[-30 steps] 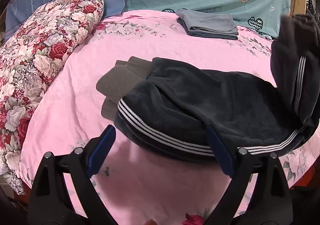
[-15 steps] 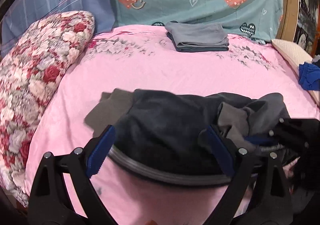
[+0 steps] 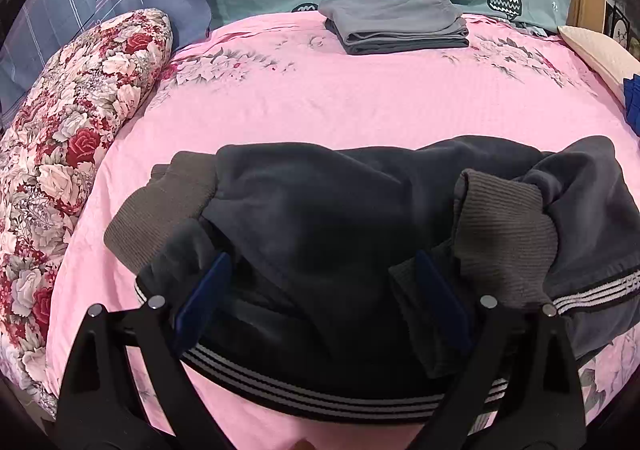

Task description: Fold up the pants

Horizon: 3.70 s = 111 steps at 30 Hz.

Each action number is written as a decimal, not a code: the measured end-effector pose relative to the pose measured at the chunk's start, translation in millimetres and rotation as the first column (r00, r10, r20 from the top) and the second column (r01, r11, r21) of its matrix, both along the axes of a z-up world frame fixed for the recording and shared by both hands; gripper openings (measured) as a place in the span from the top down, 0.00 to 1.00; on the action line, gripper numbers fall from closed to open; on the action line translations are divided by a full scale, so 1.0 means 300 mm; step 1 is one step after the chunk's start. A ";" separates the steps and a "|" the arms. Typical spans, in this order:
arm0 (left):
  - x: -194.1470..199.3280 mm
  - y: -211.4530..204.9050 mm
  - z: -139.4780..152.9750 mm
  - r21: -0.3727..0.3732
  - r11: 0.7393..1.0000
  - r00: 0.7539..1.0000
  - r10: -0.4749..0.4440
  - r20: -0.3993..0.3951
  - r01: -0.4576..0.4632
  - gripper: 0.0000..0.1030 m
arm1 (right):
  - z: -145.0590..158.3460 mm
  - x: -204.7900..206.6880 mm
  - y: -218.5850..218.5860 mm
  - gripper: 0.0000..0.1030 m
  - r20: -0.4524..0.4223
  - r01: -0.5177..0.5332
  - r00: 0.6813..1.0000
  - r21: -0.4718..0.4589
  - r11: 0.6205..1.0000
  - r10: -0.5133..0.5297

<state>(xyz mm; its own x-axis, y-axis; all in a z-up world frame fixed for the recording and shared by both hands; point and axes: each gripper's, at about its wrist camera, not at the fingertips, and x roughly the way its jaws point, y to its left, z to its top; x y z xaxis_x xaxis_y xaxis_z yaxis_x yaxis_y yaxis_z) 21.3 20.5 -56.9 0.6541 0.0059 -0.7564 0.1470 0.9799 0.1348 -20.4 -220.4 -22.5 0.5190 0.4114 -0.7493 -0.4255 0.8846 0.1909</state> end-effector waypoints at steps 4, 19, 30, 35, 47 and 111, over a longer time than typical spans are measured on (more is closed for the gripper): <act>0.005 0.005 -0.015 -0.014 1.000 1.000 0.010 -0.002 -0.010 0.07 | -0.152 0.026 0.028 0.52 -0.080 0.019 0.997 -0.066 0.998 -0.024; -0.208 -0.052 0.280 -0.052 0.992 0.965 -0.103 0.240 0.119 0.09 | -0.129 -0.018 -0.282 0.34 -0.210 0.228 0.961 0.245 0.942 -0.178; -0.082 -0.192 0.003 -0.101 0.979 0.984 -0.171 0.042 0.175 0.07 | -0.245 0.041 -0.169 0.64 -0.303 0.203 0.948 0.348 0.915 -0.096; -0.072 -0.265 0.015 -0.115 0.977 0.982 -0.175 0.069 0.182 0.08 | -0.093 0.085 -0.199 0.75 -0.185 0.144 0.979 0.328 0.934 -0.086; 0.104 -0.425 0.005 -0.309 0.937 0.984 -0.177 -0.025 0.161 0.08 | -0.202 0.283 -0.358 0.60 -0.220 0.248 0.944 -0.020 0.968 -0.247; -0.118 -0.083 0.113 -0.274 0.958 0.997 -0.068 0.047 0.079 0.07 | 0.203 0.095 -0.792 0.75 0.127 0.459 0.866 0.179 0.870 -0.483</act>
